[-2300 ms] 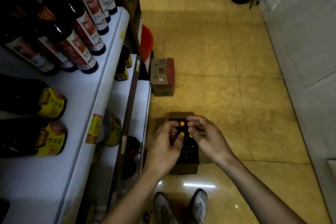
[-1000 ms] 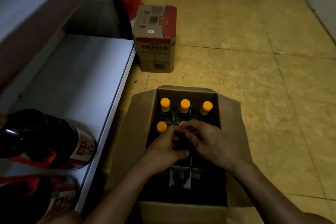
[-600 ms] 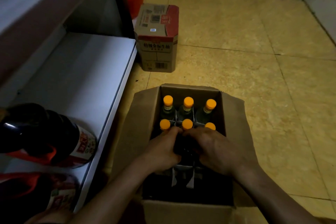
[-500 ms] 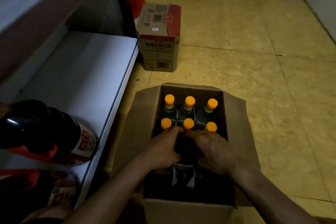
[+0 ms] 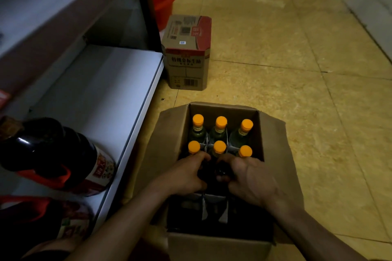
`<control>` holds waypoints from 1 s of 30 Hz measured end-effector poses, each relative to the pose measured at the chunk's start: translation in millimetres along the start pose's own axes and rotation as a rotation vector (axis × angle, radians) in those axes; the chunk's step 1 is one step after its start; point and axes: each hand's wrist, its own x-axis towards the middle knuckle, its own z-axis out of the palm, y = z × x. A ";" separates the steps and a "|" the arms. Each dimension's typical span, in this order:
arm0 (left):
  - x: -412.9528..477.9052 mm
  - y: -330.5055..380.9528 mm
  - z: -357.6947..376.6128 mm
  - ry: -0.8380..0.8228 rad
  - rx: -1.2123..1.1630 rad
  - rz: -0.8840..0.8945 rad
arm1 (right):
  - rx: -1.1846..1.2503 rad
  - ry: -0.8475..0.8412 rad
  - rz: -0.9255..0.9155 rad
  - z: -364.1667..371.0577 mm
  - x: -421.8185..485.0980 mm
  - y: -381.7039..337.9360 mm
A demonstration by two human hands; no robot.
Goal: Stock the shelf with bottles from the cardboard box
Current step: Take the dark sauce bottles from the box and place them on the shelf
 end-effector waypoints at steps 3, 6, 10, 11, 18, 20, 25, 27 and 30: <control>-3.3 3.4 -0.1 0.004 -0.024 0.038 | 0.162 0.057 0.041 -25.5 -5.2 -5.0; -3.8 7.6 2.3 0.024 -0.067 0.086 | 0.305 0.114 0.102 -48.5 -12.9 -11.7; -3.9 6.5 0.2 0.015 -0.184 0.138 | 0.440 0.330 0.156 -63.0 -27.0 -22.8; -4.3 6.0 -1.3 0.001 -0.217 0.154 | 0.475 0.388 0.167 -64.5 -29.8 -26.0; -7.0 14.5 -1.9 0.013 -0.310 0.196 | 0.810 0.627 0.156 -75.1 -28.4 -36.9; -7.4 17.7 0.3 0.060 -0.327 0.195 | 0.869 0.657 0.143 -76.1 -26.1 -38.5; -5.7 21.6 8.7 0.219 -0.412 0.222 | 1.017 0.653 0.092 -82.3 -18.9 -40.8; -6.1 22.5 11.4 0.263 -0.438 0.237 | 0.996 0.621 0.049 -81.6 -16.4 -38.4; -7.1 28.9 13.1 0.368 -0.472 0.281 | 0.916 0.551 0.047 -73.4 -14.6 -31.6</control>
